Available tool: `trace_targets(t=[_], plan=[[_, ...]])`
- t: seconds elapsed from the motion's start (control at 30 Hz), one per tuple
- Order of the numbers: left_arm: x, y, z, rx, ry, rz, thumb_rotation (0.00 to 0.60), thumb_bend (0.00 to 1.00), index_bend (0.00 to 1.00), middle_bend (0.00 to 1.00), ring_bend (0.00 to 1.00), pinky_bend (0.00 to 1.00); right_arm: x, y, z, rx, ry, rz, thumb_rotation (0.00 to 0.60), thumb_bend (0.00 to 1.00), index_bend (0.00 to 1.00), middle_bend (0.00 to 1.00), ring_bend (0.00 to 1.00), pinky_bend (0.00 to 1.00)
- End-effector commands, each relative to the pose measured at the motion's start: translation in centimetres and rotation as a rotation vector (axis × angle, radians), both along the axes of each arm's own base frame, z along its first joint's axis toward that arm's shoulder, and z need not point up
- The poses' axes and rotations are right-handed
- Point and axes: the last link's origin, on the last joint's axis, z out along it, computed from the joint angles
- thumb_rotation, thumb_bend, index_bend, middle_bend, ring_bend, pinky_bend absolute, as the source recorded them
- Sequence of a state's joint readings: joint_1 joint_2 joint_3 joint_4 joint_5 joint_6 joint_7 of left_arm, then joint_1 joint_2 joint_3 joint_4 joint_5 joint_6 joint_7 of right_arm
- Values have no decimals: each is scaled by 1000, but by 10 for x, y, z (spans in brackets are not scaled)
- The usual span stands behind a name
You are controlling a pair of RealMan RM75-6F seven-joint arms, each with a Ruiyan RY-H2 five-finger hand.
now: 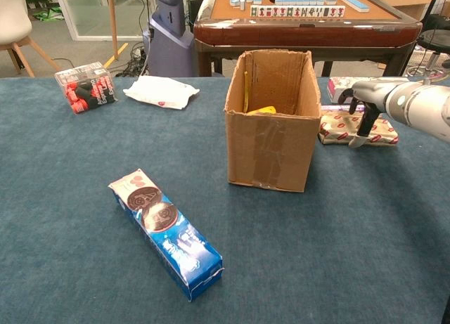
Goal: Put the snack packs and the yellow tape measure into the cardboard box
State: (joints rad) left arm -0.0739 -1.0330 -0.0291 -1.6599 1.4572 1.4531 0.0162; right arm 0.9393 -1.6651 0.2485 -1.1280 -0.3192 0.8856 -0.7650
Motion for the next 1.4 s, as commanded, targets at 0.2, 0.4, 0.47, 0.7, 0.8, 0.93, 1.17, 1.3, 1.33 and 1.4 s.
trace_targets(t=[0.2, 0.4, 0.47, 0.7, 0.8, 0.93, 1.17, 1.3, 1.33, 1.4], plan=[[0, 0, 0, 0, -1, -1, 600, 262, 394, 340, 321, 623, 0, -4, -7, 6, -2, 2, 600, 164, 151, 215, 84, 70], [0, -1, 1, 2, -3, 0, 600, 263, 394, 340, 321, 624, -1, -6, -12, 12, -1, 2, 600, 207, 150, 215, 84, 70], [0, 0, 1, 2, -3, 1, 600, 263, 394, 340, 321, 623, 0, -7, -13, 10, -2, 2, 600, 245, 151, 215, 84, 70], [-1, 0, 1, 3, -3, 1, 600, 263, 394, 340, 321, 623, -2, -7, -15, 14, 1, -6, 600, 389, 176, 233, 104, 106], [-1, 0, 2, 4, -3, 1, 600, 262, 394, 340, 321, 623, -3, -6, -15, 21, 3, -8, 600, 402, 195, 251, 121, 120], [-1, 0, 1, 2, -2, 1, 600, 263, 394, 340, 321, 624, -3, -4, -16, 32, 0, -11, 600, 405, 203, 272, 142, 147], [0, -1, 2, 3, -2, 1, 600, 262, 394, 340, 321, 623, -4, -3, -16, 30, 1, -8, 600, 449, 229, 350, 225, 225], [0, 0, 2, 3, -2, 1, 600, 263, 394, 340, 321, 624, -3, -2, -14, 15, -8, 1, 600, 471, 280, 399, 278, 299], [0, 0, 2, 3, -1, 0, 600, 263, 394, 340, 321, 623, -3, -2, -13, 11, -12, 3, 600, 474, 290, 408, 289, 310], [0, 0, 2, 3, 0, 0, 600, 263, 394, 340, 321, 623, -4, -1, -11, 5, -18, 6, 600, 478, 307, 422, 306, 326]])
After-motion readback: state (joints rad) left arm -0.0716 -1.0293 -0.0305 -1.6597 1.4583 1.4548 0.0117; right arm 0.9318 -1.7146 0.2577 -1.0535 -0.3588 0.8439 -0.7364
